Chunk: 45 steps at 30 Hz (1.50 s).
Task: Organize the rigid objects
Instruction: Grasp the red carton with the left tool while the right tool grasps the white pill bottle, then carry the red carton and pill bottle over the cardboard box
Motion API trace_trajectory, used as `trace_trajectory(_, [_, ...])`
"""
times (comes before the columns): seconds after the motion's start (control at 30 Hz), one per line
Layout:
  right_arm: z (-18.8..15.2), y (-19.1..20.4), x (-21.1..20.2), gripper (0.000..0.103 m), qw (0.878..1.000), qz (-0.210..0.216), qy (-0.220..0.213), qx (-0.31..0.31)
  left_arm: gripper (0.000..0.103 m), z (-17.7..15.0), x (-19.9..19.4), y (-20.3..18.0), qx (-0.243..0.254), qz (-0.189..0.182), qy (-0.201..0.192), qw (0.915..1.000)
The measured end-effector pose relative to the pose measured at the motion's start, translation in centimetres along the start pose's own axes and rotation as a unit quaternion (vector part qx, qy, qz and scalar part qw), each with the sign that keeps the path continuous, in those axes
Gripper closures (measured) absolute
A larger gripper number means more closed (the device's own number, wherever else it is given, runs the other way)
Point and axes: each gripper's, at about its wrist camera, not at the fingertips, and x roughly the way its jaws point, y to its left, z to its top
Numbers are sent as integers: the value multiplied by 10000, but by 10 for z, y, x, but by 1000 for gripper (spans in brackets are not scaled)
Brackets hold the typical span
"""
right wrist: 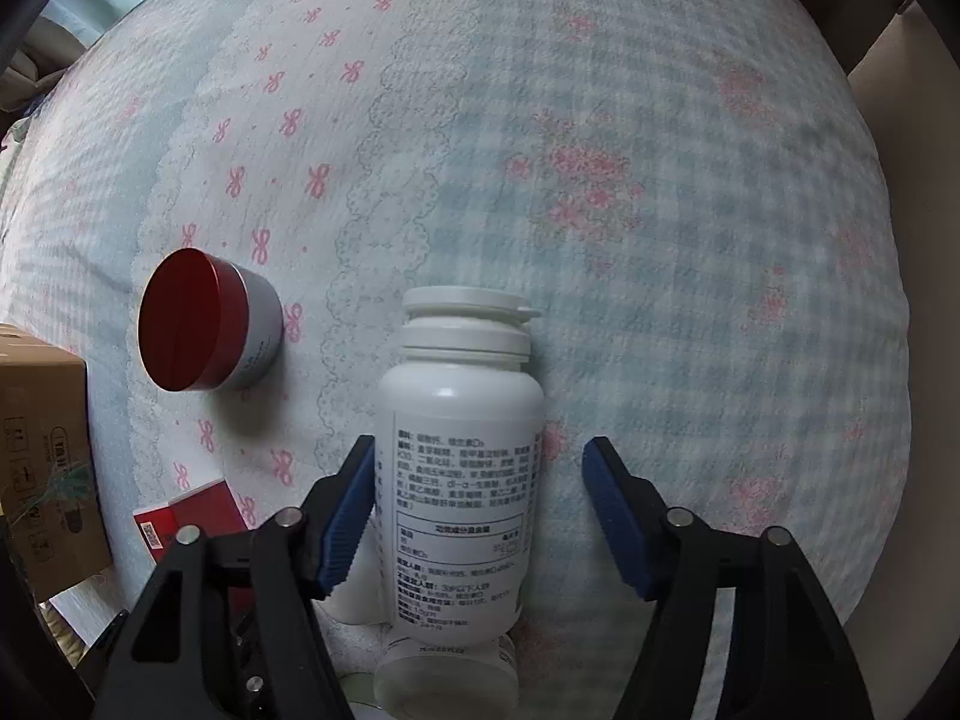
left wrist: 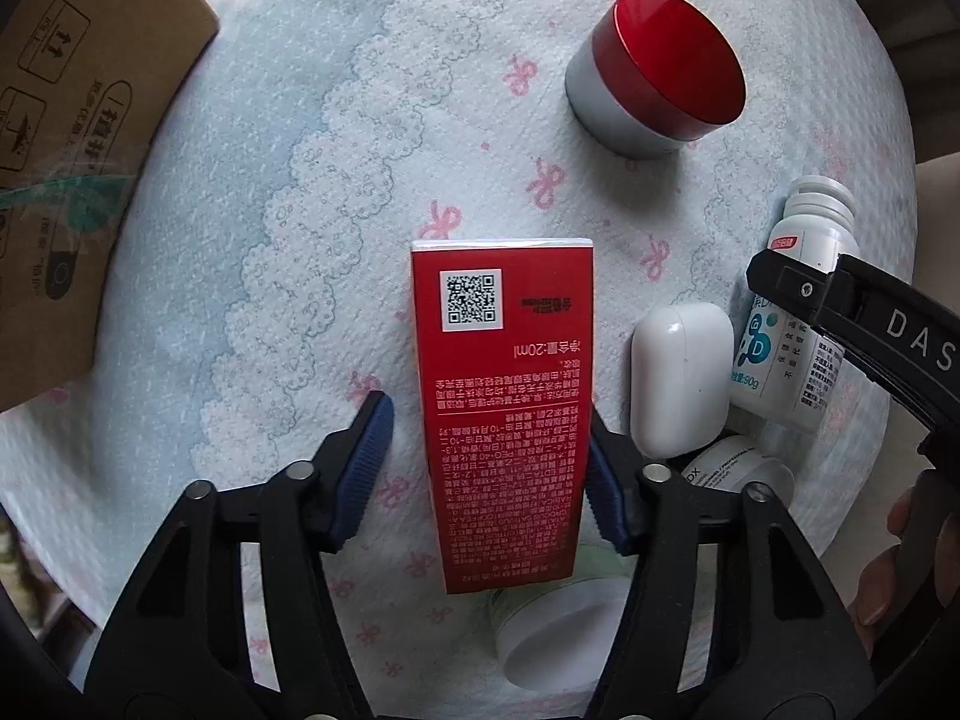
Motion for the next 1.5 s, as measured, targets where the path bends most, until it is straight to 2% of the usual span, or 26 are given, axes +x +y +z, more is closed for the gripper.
trace_trajectory(0.07, [2,5,1,56,10000,35,32,-20,58,5,-1,4,-7,-111,22,9999])
trace_trajectory(0.1, [3,8,2,56,10000,-44,38,-55,62,5,-2,4,5,-144,21,9999])
trace_trajectory(0.2, [5,17,3,56,9998,-160,9,-116,62,6,-4,6,28,-181,-7,9998])
trace_trajectory(0.33, [3,17,3,57,9999,-87,-79,-54,63,5,-10,9,46,-268,-63,9996])
trace_trajectory(0.43, [-4,10,-4,57,9998,-101,-163,5,64,-3,-26,16,122,-297,-240,9992])
trace_trajectory(0.7, [-21,-5,-46,57,9987,-57,-469,165,64,-7,-64,26,351,-597,-624,9956])
trace_trajectory(1.0, [-58,-6,-136,57,9927,196,-1103,436,64,-21,-155,37,848,-1003,-1301,9828])
trace_trajectory(1.2, [-83,16,-206,57,9858,317,-1573,492,64,-29,-224,46,1233,-1116,-1776,9700])
trace_trajectory(1.37, [-110,48,-258,57,9806,447,-1888,290,64,-39,-287,85,1255,-1236,-2108,9615])
trace_trajectory(1.5, [-130,81,-284,57,9775,594,-2026,17,64,-46,-336,122,1291,-1188,-2429,9541])
